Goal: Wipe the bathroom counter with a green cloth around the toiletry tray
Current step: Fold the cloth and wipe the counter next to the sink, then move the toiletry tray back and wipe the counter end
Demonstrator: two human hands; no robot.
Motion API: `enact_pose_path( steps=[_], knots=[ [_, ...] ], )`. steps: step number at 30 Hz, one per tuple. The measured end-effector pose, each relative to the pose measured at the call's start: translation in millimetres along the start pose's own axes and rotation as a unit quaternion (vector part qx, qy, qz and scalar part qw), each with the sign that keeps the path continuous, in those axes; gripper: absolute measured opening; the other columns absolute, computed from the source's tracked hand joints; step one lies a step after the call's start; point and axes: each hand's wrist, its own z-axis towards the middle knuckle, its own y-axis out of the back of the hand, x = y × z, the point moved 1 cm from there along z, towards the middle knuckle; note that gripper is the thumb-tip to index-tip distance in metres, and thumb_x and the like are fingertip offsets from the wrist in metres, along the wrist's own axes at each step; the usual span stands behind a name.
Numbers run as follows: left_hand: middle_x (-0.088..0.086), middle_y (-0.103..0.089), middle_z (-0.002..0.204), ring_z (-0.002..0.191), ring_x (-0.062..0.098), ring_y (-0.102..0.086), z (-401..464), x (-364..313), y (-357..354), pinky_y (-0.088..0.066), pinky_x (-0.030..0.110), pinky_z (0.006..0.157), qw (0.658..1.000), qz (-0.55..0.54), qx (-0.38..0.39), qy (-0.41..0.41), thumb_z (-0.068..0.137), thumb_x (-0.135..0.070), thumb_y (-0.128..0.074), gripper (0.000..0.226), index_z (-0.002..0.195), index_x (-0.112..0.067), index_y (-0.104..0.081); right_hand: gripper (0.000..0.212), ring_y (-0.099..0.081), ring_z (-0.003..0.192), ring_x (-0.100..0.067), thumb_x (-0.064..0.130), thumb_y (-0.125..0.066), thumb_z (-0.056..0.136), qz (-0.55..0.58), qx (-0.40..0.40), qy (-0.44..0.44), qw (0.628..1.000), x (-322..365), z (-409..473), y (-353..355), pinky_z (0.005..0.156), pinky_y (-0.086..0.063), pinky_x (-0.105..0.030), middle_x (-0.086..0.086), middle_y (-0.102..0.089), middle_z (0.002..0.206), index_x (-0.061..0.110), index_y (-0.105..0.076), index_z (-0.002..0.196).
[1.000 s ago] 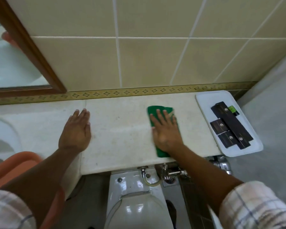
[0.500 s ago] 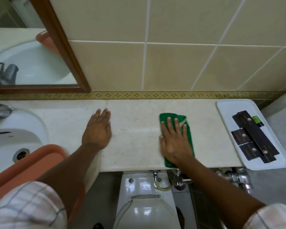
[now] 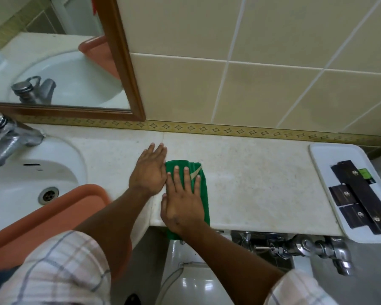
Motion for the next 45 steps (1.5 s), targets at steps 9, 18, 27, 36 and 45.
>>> enact_pose_path(
  steps=[9,18,27,36,45],
  knots=[
    [0.022,-0.064,0.112,0.105,0.041,-0.055,36,-65,28,-0.043,0.050,0.094,0.994,-0.048,-0.100,-0.005,0.098,-0.035,-0.037,0.043,0.116,-0.005,-0.061,0.029,-0.053,0.117,-0.017,0.023,-0.057,0.093,0.332,-0.301,-0.235,0.863,-161,-80,96,0.103,-0.045,-0.033,0.000,-0.058,0.124,0.021,-0.063,0.121],
    [0.022,-0.060,0.128,0.120,0.039,-0.056,136,-372,-14,-0.044,0.040,0.101,0.960,-0.065,0.070,-0.263,0.094,-0.017,-0.052,0.037,0.126,-0.001,-0.058,0.054,-0.055,0.115,-0.043,0.009,-0.066,0.085,0.340,-0.294,-0.629,0.635,-375,-236,100,0.091,-0.044,-0.037,-0.030,-0.050,0.134,-0.005,-0.045,0.133],
    [0.024,-0.070,0.108,0.103,0.042,-0.066,156,-441,-60,-0.054,0.045,0.088,0.970,0.069,0.085,-0.217,0.089,-0.006,-0.054,0.023,0.104,0.001,-0.069,0.011,-0.072,0.067,-0.031,0.016,-0.061,0.080,0.414,-0.313,-0.604,0.605,-402,-225,78,0.067,-0.063,-0.049,-0.014,-0.072,0.076,0.005,-0.065,0.080],
    [0.022,-0.067,0.116,0.109,0.040,-0.064,151,-446,-62,-0.052,0.043,0.091,0.975,0.068,0.075,-0.199,0.090,0.000,-0.051,0.027,0.112,0.000,-0.067,0.024,-0.072,0.075,-0.035,0.010,-0.062,0.082,0.404,-0.317,-0.598,0.616,-413,-222,79,0.068,-0.063,-0.043,-0.022,-0.073,0.092,-0.007,-0.065,0.100],
    [0.003,-0.060,0.071,0.074,0.025,-0.065,103,-361,-12,-0.046,0.028,0.059,0.986,-0.054,0.147,-0.065,0.070,-0.016,-0.065,0.012,0.073,-0.007,-0.057,0.011,-0.071,0.072,-0.037,0.008,-0.061,0.075,0.272,-0.219,-0.544,0.763,-447,-224,137,0.072,-0.061,-0.049,-0.021,-0.071,0.082,0.004,-0.065,0.085]
  ],
)
